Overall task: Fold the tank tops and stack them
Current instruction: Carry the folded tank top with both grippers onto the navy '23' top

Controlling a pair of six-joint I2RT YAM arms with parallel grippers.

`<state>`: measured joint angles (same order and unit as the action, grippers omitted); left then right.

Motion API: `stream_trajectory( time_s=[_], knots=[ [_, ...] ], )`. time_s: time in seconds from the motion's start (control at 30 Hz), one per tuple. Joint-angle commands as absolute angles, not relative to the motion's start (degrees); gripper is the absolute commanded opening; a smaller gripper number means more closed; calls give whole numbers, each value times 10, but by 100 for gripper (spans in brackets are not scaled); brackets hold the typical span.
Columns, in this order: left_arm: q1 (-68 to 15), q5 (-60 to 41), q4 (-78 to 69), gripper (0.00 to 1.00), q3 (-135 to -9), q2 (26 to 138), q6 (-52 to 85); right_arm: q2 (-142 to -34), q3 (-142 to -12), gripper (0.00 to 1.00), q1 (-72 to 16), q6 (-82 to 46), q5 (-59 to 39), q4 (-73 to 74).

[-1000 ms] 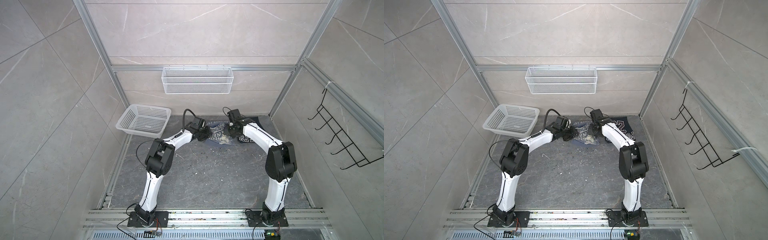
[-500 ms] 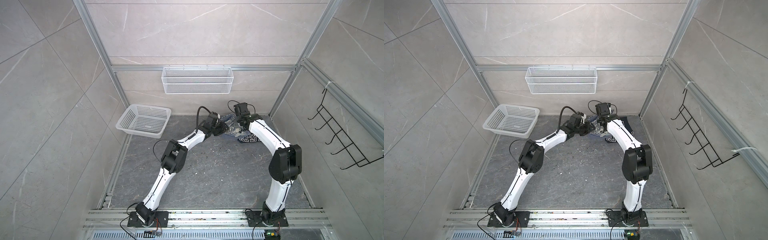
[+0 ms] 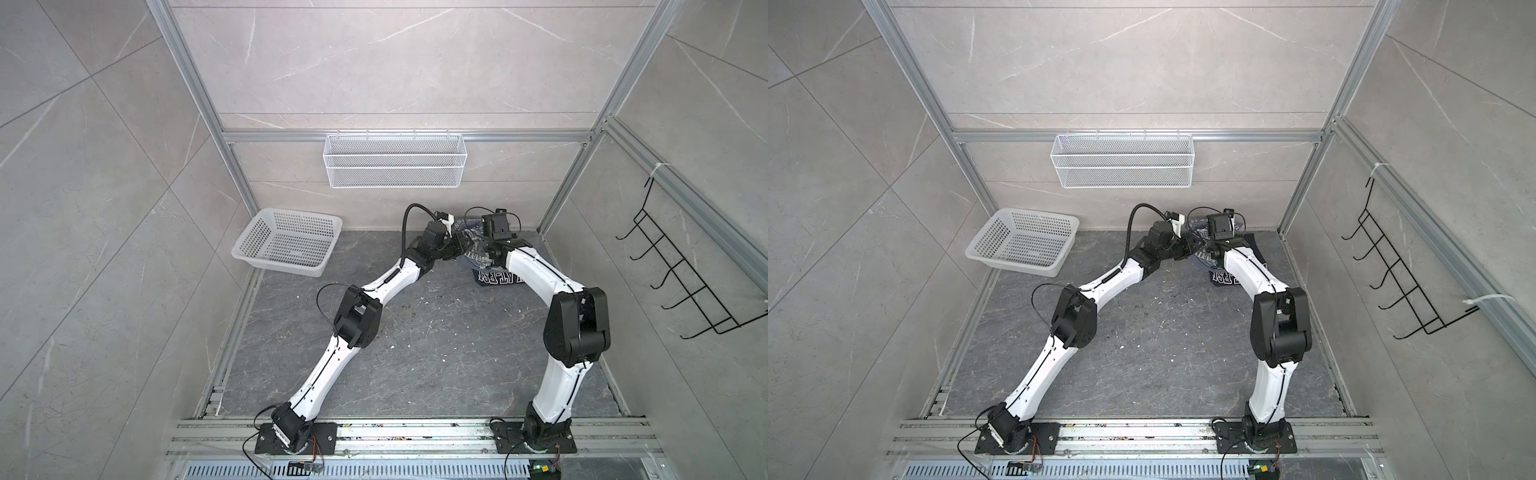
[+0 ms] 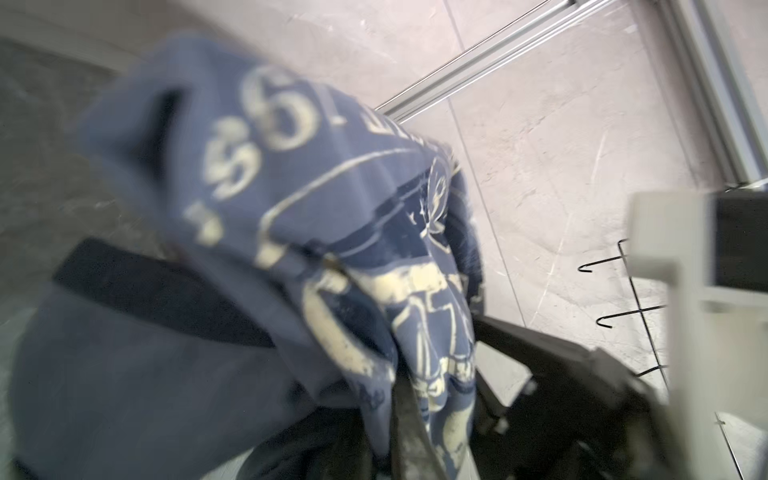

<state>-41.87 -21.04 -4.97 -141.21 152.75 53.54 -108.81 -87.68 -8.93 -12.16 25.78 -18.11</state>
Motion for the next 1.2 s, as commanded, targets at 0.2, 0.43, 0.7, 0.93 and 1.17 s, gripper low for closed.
stream_trajectory(
  time_s=[0.2, 0.43, 0.7, 0.93, 1.17],
  knots=[
    [-435, -195, -129, 0, -1501, 1583, 510, -1045, -817, 0, -43, -98, 186, -5],
    [-444, -170, -151, 0, -1563, 1625, 498, -1034, -781, 0, -20, -89, 173, 92],
    [-452, -115, -173, 0, -1594, 1667, 475, -1051, -761, 0, -8, -69, 173, 150],
    [-461, -86, -182, 13, -1604, 1718, 468, -1114, -774, 0, 22, -101, 163, 103],
    [-463, -94, -165, 44, -1600, 1718, 452, -1176, -826, 0, 45, -160, 164, 0]
  ],
)
